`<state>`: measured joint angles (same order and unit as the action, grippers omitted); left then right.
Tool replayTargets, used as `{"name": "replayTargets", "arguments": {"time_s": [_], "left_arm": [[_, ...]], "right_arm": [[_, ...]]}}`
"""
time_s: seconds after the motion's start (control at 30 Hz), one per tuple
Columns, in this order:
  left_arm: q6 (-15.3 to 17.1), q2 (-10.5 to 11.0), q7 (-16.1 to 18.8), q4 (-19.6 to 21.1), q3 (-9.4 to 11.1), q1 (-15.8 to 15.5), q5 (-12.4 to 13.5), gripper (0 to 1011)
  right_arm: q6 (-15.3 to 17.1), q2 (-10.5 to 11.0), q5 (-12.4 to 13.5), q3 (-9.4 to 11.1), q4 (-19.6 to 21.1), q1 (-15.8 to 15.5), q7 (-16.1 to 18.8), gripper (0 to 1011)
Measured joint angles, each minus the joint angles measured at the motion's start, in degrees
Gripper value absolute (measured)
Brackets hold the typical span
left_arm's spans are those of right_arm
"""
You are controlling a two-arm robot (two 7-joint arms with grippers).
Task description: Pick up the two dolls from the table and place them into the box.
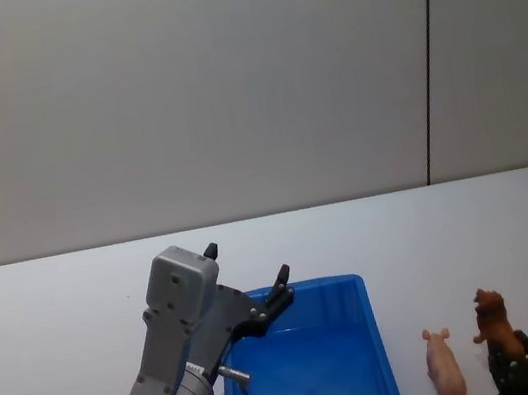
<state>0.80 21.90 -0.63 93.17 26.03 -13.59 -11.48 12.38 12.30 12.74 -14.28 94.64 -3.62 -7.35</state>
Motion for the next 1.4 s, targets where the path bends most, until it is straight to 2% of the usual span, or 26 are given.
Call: {"name": "replayTargets", "arguments": {"time_s": [0.23, 0.53, 0.87, 1.1, 1.23, 1.3, 1.4], "left_arm": [[0.00, 0.00, 0.00, 0.00, 0.00, 0.00, 0.00, 1001], [0.00, 0.00, 0.00, 0.00, 0.00, 0.00, 0.00, 1001], [0.00, 0.00, 0.00, 0.00, 0.00, 0.00, 0.00, 1001], [0.00, 0.00, 0.00, 0.00, 0.00, 0.00, 0.00, 1001], [0.00, 0.00, 0.00, 0.00, 0.00, 0.00, 0.00, 1001], [0.00, 0.00, 0.00, 0.00, 0.00, 0.00, 0.00, 1001], [0.00, 0.00, 0.00, 0.00, 0.00, 0.00, 0.00, 1001]], "right_arm": [[-3.10, 0.05, -0.89, -0.08, 1.58, -0.02, 2.56, 303], [-6.06, -0.29, -0.81, -0.40, 3.24, 1.15, 8.55, 303], [-6.47, -1.61, -0.19, -1.27, 2.75, 3.48, 15.19, 303], [-5.52, -3.36, -0.15, -2.34, 0.48, 6.00, 20.45, 304], [-4.68, -4.59, -0.45, -3.10, -1.66, 7.79, 23.38, 393], [-4.36, -5.10, -0.67, -3.40, -2.64, 8.55, 24.30, 489], [-4.03, -5.52, -0.93, -3.62, -3.47, 9.19, 24.99, 577]]}}
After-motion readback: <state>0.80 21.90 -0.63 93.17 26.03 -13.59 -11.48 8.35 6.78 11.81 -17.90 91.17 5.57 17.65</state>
